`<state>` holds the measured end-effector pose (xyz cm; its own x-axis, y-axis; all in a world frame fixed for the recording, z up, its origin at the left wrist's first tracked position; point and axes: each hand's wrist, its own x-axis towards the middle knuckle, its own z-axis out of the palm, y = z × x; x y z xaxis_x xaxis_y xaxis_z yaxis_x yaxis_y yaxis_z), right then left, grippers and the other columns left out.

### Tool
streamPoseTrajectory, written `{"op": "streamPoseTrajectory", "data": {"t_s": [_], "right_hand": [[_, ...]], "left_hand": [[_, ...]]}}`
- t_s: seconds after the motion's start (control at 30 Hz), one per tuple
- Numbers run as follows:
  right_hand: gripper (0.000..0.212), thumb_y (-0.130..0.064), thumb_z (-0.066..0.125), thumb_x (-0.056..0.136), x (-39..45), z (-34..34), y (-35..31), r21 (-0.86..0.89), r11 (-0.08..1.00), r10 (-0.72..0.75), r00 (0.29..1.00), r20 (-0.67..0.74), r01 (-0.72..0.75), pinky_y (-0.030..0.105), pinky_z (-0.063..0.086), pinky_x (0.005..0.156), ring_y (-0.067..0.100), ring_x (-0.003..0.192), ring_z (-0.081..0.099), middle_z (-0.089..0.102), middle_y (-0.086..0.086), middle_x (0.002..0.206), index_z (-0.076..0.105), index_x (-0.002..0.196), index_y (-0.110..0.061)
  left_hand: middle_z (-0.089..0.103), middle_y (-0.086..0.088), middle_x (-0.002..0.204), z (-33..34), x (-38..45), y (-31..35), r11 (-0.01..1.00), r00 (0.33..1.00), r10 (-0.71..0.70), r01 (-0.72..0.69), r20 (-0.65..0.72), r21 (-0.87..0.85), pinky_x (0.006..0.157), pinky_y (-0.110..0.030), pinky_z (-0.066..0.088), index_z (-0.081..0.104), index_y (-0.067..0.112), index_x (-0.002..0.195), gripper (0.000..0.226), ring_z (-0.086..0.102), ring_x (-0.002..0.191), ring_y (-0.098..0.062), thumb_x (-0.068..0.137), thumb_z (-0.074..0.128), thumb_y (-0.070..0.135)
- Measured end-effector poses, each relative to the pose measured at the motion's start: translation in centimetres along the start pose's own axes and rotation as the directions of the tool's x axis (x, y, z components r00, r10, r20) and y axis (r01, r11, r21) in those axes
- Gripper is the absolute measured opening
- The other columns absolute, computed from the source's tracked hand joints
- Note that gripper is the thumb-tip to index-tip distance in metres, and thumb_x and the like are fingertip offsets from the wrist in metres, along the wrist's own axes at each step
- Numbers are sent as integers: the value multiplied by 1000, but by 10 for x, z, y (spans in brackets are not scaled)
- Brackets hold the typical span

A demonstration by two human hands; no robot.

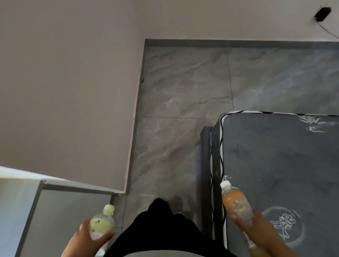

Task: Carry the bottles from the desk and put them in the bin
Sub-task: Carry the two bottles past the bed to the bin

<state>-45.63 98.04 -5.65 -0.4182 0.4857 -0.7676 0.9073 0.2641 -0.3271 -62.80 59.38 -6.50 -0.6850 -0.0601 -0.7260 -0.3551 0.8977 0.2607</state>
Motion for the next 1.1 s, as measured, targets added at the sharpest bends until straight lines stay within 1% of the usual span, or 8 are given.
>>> {"op": "streamPoseTrajectory", "data": {"t_s": [0.13, 0.2, 0.3, 0.53, 0.7, 0.8, 1.0, 1.1], "right_hand": [[52, -52, 61, 81, 33, -18, -30, -7, 1000, -17, 1000, 9, 17, 31, 47, 78, 26, 92, 65, 67, 9, 98, 59, 110, -9], [54, -51, 61, 82, 46, -24, -42, -21, 999, 33, 999, -9, -33, 30, 44, 77, 22, 90, 60, 64, 11, 105, 56, 115, -9], [63, -51, 59, 83, 66, -35, -55, -8, 992, 125, 992, 9, -125, 36, 45, 90, 29, 105, 59, 60, 17, 121, 49, 124, -4], [54, -48, 61, 84, 96, -65, -73, 65, 971, 228, 974, 22, -229, 30, 41, 74, 24, 83, 56, 64, 16, 109, 54, 115, -4], [53, -50, 64, 80, 129, -89, -84, 138, 948, 284, 958, 45, -287, 32, 45, 76, 32, 93, 65, 68, 16, 96, 64, 105, -3], [70, -66, 62, 66, 156, -112, -103, 136, 946, 293, 956, 22, -294, 33, 44, 73, 27, 82, 64, 67, 15, 89, 64, 98, -3], [59, -48, 63, 82, 217, -178, -158, 159, 955, 260, 964, -55, -249, 30, 40, 73, 32, 92, 61, 65, 20, 106, 54, 113, 1], [44, -42, 64, 83, 240, -209, -189, 163, 973, 182, 980, -85, -166, 28, 38, 65, 22, 72, 54, 63, 11, 86, 58, 103, -3]], "left_hand": [[59, -16, 122, -10, 29, 26, 998, 998, -49, 50, 25, -35, 89, -38, 44, 47, 9, 127, 76, 55, 112, -34, 66, 79, 42], [60, -15, 122, -17, 46, 46, 997, 999, -45, 47, 25, -64, 91, -37, 44, 50, 10, 126, 74, 56, 113, -33, 65, 80, 41], [61, -12, 123, -32, 76, 82, 998, 998, 21, -18, 52, -54, 88, -35, 45, 50, 13, 126, 75, 57, 113, -30, 64, 79, 45], [60, -15, 120, -71, 137, 187, 993, 993, 113, -114, 38, 6, 82, -34, 42, 42, 12, 129, 77, 57, 109, -32, 69, 76, 46], [62, -12, 109, -90, 172, 254, 979, 980, 194, -196, 49, 56, 76, -33, 41, 46, 15, 120, 67, 59, 99, -31, 68, 77, 45], [62, -13, 108, -95, 191, 290, 977, 979, 202, -204, 37, 68, 73, -32, 39, 47, 13, 119, 66, 59, 98, -31, 69, 77, 43], [61, -10, 111, -104, 215, 340, 985, 985, 166, -168, 44, 47, 75, -31, 38, 48, 14, 118, 66, 58, 99, -28, 67, 79, 43], [63, -4, 97, -111, 228, 356, 992, 991, 127, -128, 49, 21, 72, -32, 40, 54, 21, 103, 55, 59, 90, -25, 63, 80, 47]]}}
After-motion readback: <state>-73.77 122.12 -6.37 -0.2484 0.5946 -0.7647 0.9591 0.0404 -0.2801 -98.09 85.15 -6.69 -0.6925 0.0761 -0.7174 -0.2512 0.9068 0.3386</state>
